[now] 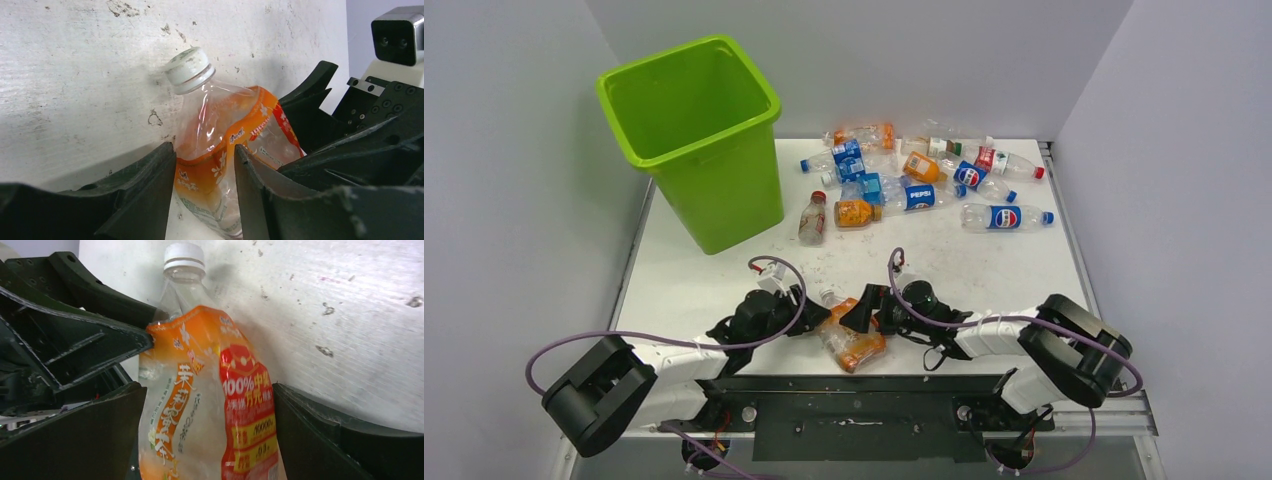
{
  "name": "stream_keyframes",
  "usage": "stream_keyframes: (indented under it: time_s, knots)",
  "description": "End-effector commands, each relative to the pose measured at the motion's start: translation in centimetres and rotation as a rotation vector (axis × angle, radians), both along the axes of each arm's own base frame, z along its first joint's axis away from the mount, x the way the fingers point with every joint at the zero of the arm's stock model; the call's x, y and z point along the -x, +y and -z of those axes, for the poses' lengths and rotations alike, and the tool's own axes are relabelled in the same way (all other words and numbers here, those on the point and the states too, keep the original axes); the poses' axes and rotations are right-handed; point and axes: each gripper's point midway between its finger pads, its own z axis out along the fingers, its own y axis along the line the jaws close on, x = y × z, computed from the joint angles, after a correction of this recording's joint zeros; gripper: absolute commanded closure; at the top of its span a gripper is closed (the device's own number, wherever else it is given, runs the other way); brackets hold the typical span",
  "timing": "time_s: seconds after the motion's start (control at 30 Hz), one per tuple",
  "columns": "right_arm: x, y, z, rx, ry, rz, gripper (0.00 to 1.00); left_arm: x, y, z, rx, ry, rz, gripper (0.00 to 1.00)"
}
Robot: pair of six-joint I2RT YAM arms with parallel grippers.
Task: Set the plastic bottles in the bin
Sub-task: Pick up the plastic bottle from the corner of the board.
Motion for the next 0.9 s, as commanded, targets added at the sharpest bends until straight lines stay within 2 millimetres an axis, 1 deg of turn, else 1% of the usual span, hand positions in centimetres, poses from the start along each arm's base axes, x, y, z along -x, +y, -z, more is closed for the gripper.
stream_keyframes:
  time_s: [0.0,0.1,0.13,0.17,0.27,0.33,0.4,0.43,0.47,0.5,0.53,0.6,0.7,0.73,0.83,0.87]
  knots:
    - [0.3,2.1,-1.2,-0.083,0.041,-0.057,0.06,-1.4,-1.8,-2.9,0.064,-0.097,0.037,0.57]
    - [0.3,2.2,-1.3,-0.090,0.046,-0.056,0.20,-1.8,-2.3,-3.3,0.070,-0.105,0.044,0.58]
    - [0.3,2.0,-1.4,-0.086,0.045,-0.050,0.26,-1.9,-2.4,-3.4,0.071,-0.106,0.046,0.58]
    - [0.0,1.6,-1.4,-0.072,0.038,-0.031,0.40,-1.9,-2.6,-3.8,0.078,-0.114,0.048,0.57]
    - [-0.3,0.8,-1.5,-0.068,0.033,-0.009,0.55,-2.1,-2.3,-4.5,0.083,-0.133,0.037,0.54]
    - [-0.5,0.4,-1.7,-0.078,0.026,-0.001,0.62,-2.0,-2.1,-5.0,0.087,-0.147,0.031,0.51]
    - [-0.7,0.2,-2.1,-0.087,0.011,0.001,0.67,-2.0,-1.8,-6.0,0.097,-0.171,0.022,0.45]
    - [-0.8,0.1,-2.5,-0.093,-0.003,-0.001,0.72,-2.0,-1.6,-6.4,0.100,-0.180,0.015,0.40]
    - [-1.0,0.0,-3.0,-0.098,-0.021,-0.003,0.78,-2.0,-1.4,-7.0,0.105,-0.194,0.012,0.35]
    - [-1.2,-0.1,-4.0,-0.110,-0.052,-0.006,0.87,-1.9,-1.1,-7.7,0.113,-0.212,0.004,0.30]
    - [-1.5,-0.2,-5.0,-0.118,-0.092,-0.012,0.93,-1.8,-0.8,-8.5,0.122,-0.229,-0.003,0.24]
    - [-1.8,-0.4,-7.2,-0.116,-0.193,-0.027,0.95,-1.5,-0.2,-10.2,0.141,-0.263,-0.012,0.15]
    - [-1.5,-0.7,-10.9,-0.081,-0.385,-0.064,0.95,-1.4,1.2,-13.5,0.180,-0.345,-0.060,0.05]
    - [-1.2,-0.8,-12.0,-0.074,-0.442,-0.079,0.95,-1.3,1.6,-14.8,0.197,-0.379,-0.066,0.03]
    - [0.0,-1.2,-15.5,-0.096,-0.605,-0.115,0.95,-1.0,2.5,-19.2,0.246,-0.487,-0.072,0.03]
    - [0.3,-1.5,-16.6,-0.099,-0.660,-0.117,0.95,-0.8,2.7,-20.5,0.255,-0.516,-0.067,0.00]
